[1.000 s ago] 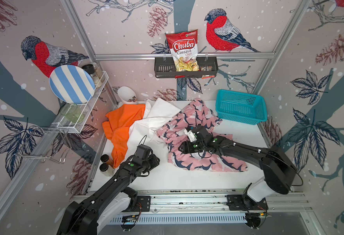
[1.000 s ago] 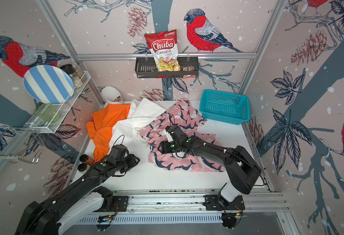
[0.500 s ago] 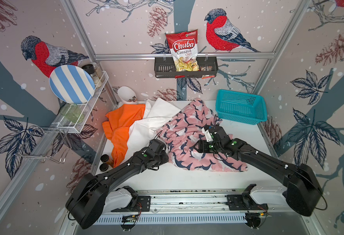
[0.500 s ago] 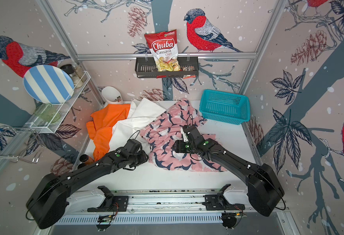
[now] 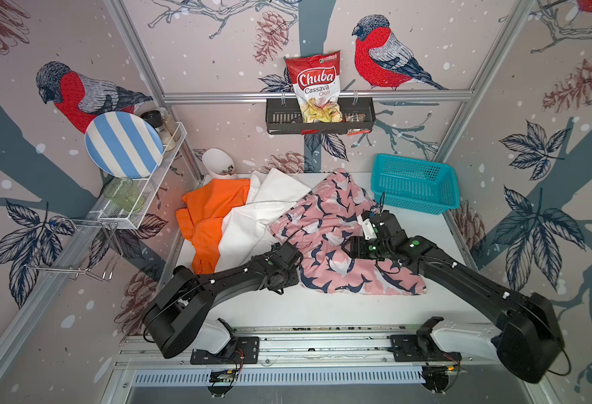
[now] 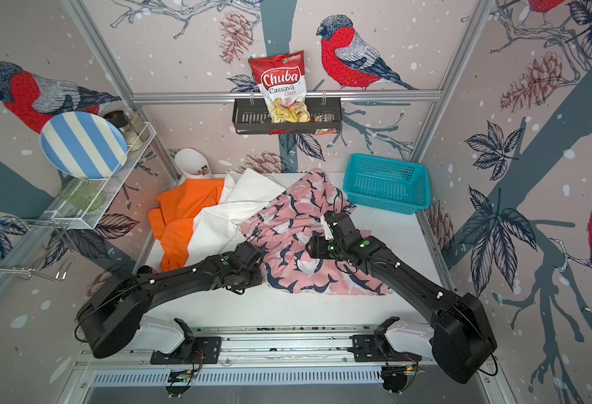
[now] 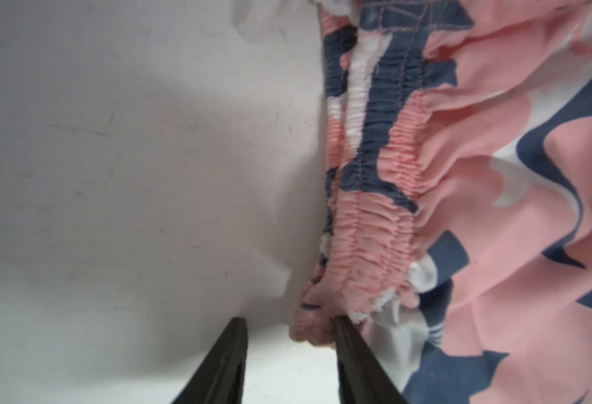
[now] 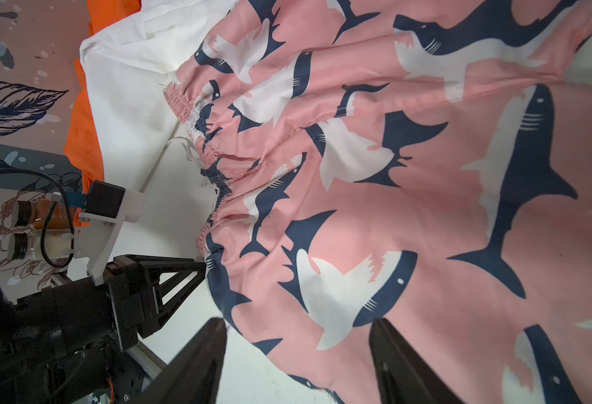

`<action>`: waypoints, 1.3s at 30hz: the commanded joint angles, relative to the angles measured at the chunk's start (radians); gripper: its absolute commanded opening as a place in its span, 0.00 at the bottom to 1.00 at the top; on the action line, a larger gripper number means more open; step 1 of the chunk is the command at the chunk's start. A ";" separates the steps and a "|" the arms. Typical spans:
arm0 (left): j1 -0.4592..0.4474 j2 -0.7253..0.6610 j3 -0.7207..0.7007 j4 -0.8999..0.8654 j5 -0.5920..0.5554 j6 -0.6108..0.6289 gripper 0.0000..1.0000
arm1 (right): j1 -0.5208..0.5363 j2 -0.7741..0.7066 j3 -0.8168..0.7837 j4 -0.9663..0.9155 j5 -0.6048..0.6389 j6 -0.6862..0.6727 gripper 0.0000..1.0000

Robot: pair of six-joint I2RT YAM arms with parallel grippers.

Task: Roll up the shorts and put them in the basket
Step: Fold the shorts at the center of the board.

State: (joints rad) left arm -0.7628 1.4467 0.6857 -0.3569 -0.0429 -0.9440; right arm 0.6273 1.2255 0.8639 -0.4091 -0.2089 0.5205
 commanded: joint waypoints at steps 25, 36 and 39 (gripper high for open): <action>-0.098 0.147 0.104 -0.174 -0.041 0.062 0.30 | -0.057 -0.108 -0.033 -0.096 0.054 -0.001 0.70; 0.007 0.013 0.022 -0.164 -0.098 0.071 0.00 | -0.226 -0.192 -0.150 -0.268 0.235 0.200 0.73; 0.102 -0.068 -0.053 -0.114 -0.085 0.076 0.00 | -0.312 -0.276 -0.220 -0.312 0.244 0.244 0.74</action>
State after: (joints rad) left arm -0.7139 1.4223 0.6754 -0.4496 -0.1116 -0.8825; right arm 0.3565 0.9947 0.6815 -0.6296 -0.0181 0.6846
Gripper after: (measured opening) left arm 0.078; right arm 0.736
